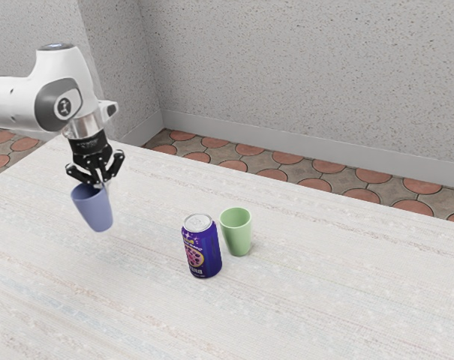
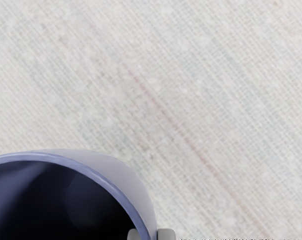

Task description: Place the left cup onto the right cup

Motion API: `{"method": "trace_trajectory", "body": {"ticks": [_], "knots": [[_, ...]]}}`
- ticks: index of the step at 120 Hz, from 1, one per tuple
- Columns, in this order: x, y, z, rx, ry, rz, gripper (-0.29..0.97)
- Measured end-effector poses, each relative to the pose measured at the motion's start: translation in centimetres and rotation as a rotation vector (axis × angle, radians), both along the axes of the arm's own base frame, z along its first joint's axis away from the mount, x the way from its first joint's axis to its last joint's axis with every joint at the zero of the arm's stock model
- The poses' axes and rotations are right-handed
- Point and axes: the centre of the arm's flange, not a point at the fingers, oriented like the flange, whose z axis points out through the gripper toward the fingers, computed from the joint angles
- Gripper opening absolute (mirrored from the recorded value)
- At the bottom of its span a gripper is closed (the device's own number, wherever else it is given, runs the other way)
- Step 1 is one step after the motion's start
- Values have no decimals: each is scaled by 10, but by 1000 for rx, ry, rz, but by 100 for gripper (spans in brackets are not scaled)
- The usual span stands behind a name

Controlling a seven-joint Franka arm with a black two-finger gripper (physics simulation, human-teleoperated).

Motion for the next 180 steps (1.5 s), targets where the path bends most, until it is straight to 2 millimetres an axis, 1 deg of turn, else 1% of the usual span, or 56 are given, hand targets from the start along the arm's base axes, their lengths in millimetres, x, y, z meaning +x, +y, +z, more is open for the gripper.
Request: {"method": "trace_trajectory", "body": {"ticks": [7,14,27,33,45,57,78,99,120,128,143,159,172,180], "knots": [[-2,-4,8,3,4,-14,-10],[1,-14,22,8,0,-39,-11],[6,-45,38,16,7,-112,-11],[7,-62,41,22,14,-148,-11],[6,-90,42,29,31,-210,-11],[5,-114,42,33,42,-261,-11],[17,-150,53,44,25,-332,-11],[20,-186,47,44,29,-399,-11],[38,-224,42,44,18,-462,-11],[47,-234,41,45,11,-477,-11],[62,-246,45,49,-11,-497,-11],[83,-256,42,50,-18,-512,-11],[98,-269,40,49,-24,-532,-11],[105,-277,36,49,-20,-546,-11]]}}
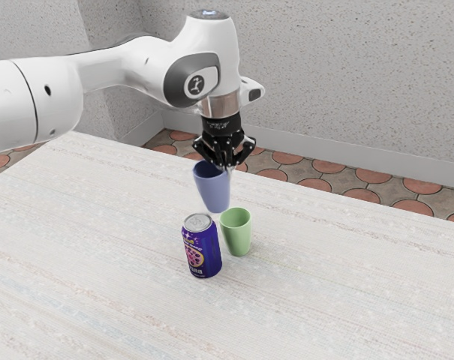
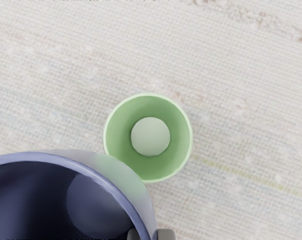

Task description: Place the left cup onto the right cup

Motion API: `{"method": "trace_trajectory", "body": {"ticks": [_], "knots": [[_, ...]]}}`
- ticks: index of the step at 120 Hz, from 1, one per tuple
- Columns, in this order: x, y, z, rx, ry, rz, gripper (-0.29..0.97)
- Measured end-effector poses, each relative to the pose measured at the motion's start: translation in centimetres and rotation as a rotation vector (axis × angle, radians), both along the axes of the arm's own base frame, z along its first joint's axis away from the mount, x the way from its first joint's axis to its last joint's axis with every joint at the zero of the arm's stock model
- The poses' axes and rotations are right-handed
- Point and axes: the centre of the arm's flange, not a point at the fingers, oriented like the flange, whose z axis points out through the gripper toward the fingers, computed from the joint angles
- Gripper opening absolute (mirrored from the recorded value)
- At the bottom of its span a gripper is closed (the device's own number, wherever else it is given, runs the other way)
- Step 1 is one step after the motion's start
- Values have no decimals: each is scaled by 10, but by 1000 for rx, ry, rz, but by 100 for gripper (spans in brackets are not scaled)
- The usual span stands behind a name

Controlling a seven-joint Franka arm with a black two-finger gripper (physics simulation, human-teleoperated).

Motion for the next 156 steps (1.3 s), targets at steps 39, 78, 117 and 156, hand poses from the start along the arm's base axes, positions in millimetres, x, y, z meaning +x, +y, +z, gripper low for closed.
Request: {"method": "trace_trajectory", "body": {"ticks": [39,78,117,156], "knots": [[31,-26,-19,3,15,-47,-11],[43,-27,-42,7,43,-64,-11],[49,-11,-41,7,38,-58,-11],[50,-10,-53,9,55,-68,-11]]}}
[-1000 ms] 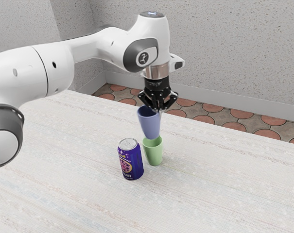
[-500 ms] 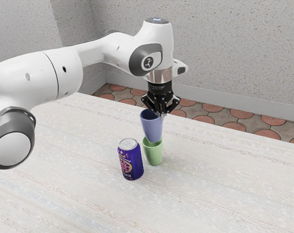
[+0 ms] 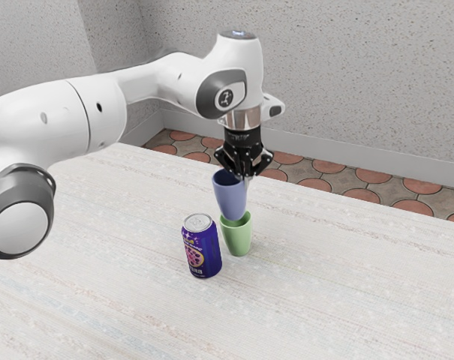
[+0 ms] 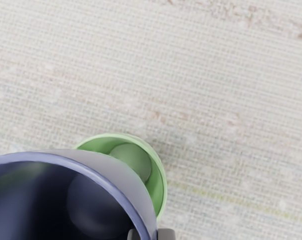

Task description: Place the left cup onto the right cup

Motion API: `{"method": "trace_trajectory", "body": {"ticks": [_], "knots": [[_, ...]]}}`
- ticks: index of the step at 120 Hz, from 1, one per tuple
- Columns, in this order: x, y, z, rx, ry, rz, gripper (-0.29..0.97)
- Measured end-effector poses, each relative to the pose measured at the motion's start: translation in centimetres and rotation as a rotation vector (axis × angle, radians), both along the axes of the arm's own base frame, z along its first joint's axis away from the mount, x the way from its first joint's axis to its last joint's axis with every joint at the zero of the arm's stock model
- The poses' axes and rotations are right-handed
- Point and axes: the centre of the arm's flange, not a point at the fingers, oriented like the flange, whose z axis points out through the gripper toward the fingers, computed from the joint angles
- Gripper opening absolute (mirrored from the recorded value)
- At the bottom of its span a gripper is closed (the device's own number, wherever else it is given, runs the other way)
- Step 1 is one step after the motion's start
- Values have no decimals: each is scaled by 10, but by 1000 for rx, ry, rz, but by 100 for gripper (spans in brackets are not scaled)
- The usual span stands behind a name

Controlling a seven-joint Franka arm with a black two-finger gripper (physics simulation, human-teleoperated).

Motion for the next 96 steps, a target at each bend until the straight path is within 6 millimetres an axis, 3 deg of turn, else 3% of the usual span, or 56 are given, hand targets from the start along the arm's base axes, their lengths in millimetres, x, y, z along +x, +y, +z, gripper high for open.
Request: {"method": "trace_trajectory", "body": {"ticks": [62,71,96], "knots": [[4,-7,-20,-1,17,-16,-10],[4,-9,-20,-5,12,-20,-1],[5,-10,-21,-19,-2,-21,39]]}}
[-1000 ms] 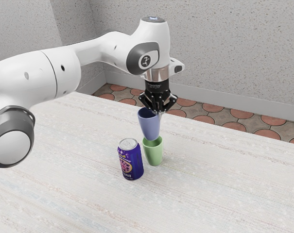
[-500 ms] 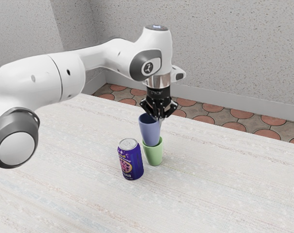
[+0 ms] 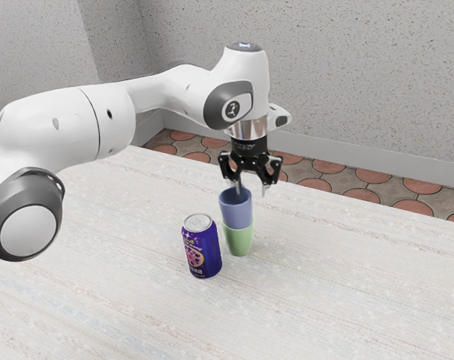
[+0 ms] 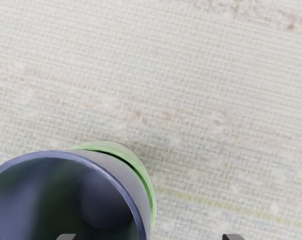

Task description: Place the left cup onto the right cup

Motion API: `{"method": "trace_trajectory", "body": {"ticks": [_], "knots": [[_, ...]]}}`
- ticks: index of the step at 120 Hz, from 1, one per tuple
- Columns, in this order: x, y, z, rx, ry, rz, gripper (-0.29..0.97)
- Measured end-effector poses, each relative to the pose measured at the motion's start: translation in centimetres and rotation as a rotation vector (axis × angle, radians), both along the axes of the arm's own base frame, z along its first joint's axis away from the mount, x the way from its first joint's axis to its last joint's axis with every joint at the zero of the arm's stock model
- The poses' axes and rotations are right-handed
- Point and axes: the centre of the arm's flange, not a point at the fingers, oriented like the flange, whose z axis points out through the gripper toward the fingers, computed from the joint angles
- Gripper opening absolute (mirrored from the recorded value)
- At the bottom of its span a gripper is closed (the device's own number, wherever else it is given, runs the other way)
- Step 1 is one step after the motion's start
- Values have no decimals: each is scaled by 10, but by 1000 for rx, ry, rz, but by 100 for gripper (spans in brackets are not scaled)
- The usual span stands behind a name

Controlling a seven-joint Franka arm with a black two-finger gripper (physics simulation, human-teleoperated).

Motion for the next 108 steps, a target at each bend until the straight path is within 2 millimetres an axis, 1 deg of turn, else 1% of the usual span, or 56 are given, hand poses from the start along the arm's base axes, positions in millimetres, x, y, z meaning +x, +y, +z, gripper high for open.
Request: {"method": "trace_trajectory", "body": {"ticks": [9,19,40,51,63,73,81,88,100,108], "knots": [[0,0,2,-3,-5,0,47],[0,0,5,-6,-13,-1,53],[-5,3,26,-13,-37,0,60],[-11,7,44,-15,-53,3,62],[-23,17,77,-22,-82,11,63],[-33,40,101,-26,-93,36,64],[-40,65,123,-32,-98,64,65],[-46,90,139,-32,-95,85,65],[-61,142,156,-25,-72,116,65],[-74,178,171,-22,-65,136,65]]}}
